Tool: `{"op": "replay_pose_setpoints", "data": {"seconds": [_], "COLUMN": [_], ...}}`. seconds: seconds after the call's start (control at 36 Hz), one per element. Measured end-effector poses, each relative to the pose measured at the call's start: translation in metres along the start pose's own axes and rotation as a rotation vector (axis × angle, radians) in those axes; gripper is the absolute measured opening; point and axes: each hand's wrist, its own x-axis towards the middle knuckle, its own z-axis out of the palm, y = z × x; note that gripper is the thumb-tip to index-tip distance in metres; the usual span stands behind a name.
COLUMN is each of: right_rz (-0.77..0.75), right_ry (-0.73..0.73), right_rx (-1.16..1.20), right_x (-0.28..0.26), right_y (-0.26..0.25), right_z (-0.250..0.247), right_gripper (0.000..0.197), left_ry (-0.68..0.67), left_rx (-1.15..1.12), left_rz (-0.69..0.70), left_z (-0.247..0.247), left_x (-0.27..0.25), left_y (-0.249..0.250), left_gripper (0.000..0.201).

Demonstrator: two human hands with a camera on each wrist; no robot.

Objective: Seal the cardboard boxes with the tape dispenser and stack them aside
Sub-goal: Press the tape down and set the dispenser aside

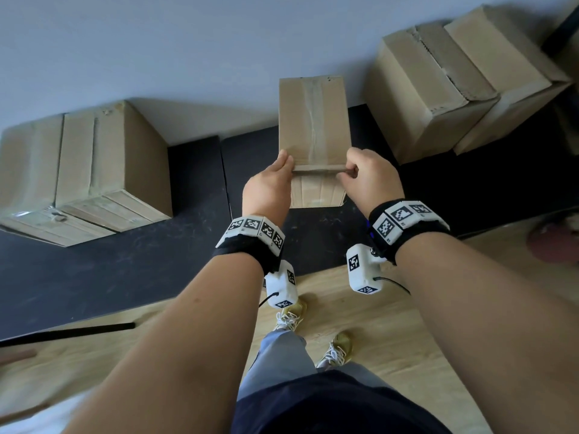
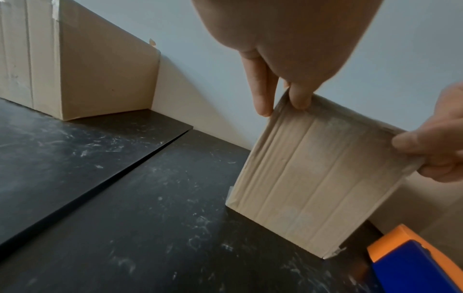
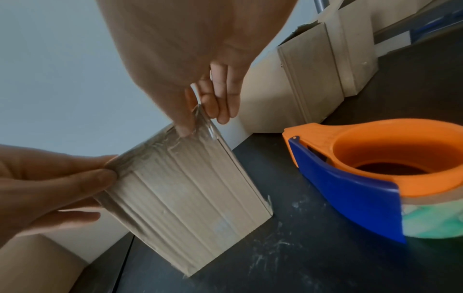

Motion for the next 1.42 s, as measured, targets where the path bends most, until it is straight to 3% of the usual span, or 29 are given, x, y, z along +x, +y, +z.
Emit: {"op": "replay_pose_setpoints", "data": {"seconds": [0.28,0.39,0.53,0.64,0.72,0.81,0.86,1.0,1.22,1.33,1.42], "right_rz": [0.110,0.154,0.219,0.329,0.391,0.424,0.435,0.460,0.524,0.529,0.521], "right_ry": [0.020,-0.012,-0.077,-0.040,0.016,0.062,0.089,0.158,0.145,0.079,0.014], "right_rx": [0.045,0.098,0.209,0.278,0.272,0.235,0.209,0.177,0.226,0.267,0.316], "right_x": [0.008,0.005,0.002,0.008,0.015,0.020,0.022,0.022,0.023,0.028,0.030], "right_y": [-0.003,-0.005,-0.015,-0.031,-0.028,-0.021,-0.016,-0.004,0.007,-0.003,-0.012], "right_z": [-0.004,-0.005,-0.014,-0.021,-0.020,-0.021,-0.023,-0.031,-0.041,-0.038,-0.033], "right_gripper": [0.028,0.024,0.010,0.025,0.025,0.027,0.027,0.018,0.024,0.034,0.042], "left_ry": [-0.060,-0.070,0.013,0.108,0.172,0.056,-0.057,-0.313,-0.233,-0.226,-0.189], "left_rx": [0.017,0.023,0.099,0.090,0.183,0.220,0.222,0.330,0.344,0.382,0.333], "left_rz": [-0.041,-0.025,-0.013,0.023,0.045,-0.004,0.035,0.117,0.100,0.142,0.151], "left_z": [-0.004,-0.004,-0.011,-0.023,-0.028,-0.030,-0.027,-0.004,-0.007,-0.016,-0.022], "left_x": [0.004,-0.005,-0.001,0.007,0.015,0.026,0.035,0.049,0.044,0.034,0.026], "left_y": [0.007,0.004,-0.004,-0.003,0.004,0.028,0.048,0.070,0.048,0.028,0.021], "left_gripper": [0.046,0.060,0.052,0.044,0.040,0.041,0.038,0.061,0.054,0.057,0.047]}}
